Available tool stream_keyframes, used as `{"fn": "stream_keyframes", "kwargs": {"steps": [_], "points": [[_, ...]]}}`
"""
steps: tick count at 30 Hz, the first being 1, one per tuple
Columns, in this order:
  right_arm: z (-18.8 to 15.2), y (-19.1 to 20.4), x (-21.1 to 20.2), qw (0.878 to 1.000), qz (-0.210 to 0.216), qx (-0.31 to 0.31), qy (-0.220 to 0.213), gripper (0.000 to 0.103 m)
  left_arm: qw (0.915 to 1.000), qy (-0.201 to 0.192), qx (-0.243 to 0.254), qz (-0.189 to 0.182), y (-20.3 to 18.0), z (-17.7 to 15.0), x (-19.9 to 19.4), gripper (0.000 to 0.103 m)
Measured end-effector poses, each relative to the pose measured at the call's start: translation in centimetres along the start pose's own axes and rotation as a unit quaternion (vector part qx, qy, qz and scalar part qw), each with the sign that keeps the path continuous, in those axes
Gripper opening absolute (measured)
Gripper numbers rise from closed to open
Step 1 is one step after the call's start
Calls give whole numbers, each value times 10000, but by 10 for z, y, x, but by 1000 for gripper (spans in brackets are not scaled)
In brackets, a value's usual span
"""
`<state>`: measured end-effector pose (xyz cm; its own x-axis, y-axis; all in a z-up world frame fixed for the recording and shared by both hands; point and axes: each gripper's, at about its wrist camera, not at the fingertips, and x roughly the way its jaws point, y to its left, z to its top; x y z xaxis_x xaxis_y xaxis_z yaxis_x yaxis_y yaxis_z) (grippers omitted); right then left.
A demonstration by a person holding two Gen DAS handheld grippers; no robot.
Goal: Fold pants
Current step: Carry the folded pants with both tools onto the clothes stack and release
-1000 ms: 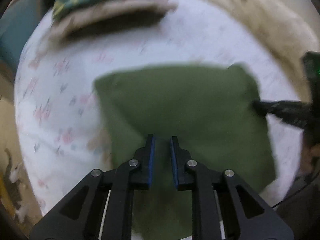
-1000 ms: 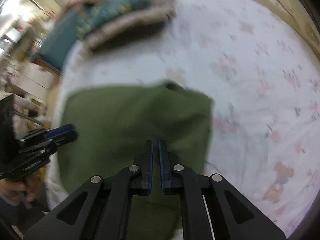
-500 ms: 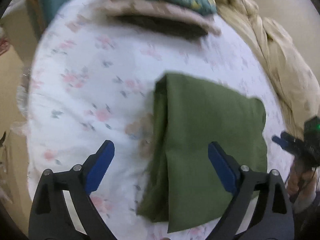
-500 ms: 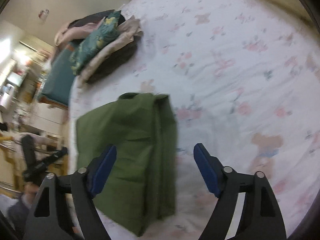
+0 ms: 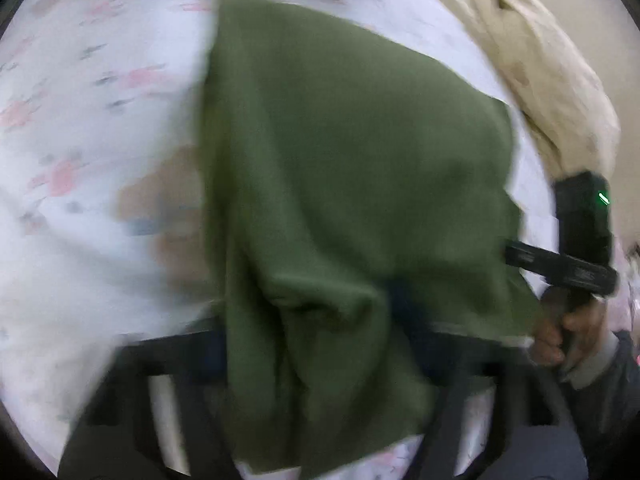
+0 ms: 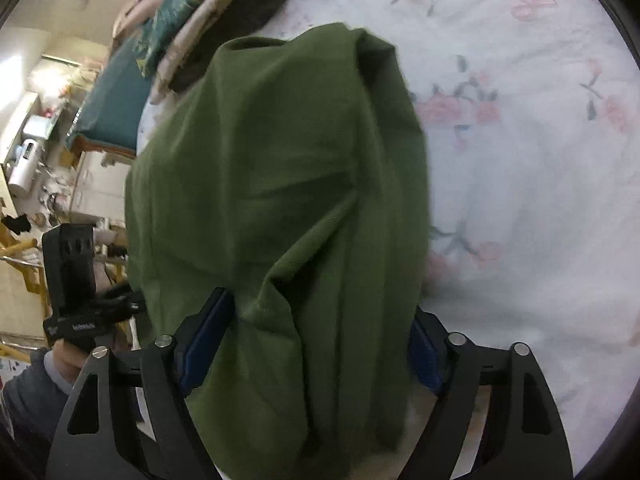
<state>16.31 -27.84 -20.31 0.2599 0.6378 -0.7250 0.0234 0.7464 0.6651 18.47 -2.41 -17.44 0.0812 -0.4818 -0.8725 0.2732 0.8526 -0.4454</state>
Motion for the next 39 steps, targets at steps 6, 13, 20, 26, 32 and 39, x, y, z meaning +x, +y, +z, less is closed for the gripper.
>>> {"fn": "stream_keyframes", "kwargs": {"steps": [6, 13, 20, 26, 32, 39], "points": [[10, 35, -20, 9975, 242, -332, -568, 18, 9991, -346, 233, 70, -21, 5, -35, 12], [92, 119, -71, 9832, 446, -1367, -1123, 17, 9824, -1746, 650, 117, -41, 59, -154, 12], [251, 210, -59, 9608, 352, -2235, -1600, 17, 9625, -2541, 761, 561, -1, 199, -230, 12], [354, 220, 11, 9630, 28, -2205, -1548, 17, 9609, -2582, 523, 856, 75, 310, -202, 14], [387, 177, 68, 9730, -478, -1851, -1290, 42, 9663, -2251, 252, 1221, 130, 334, -136, 55], [382, 137, 1, 9657, -823, -1259, -2116, 60, 9248, -3158, -126, 2116, 148, 300, -171, 90]]}}
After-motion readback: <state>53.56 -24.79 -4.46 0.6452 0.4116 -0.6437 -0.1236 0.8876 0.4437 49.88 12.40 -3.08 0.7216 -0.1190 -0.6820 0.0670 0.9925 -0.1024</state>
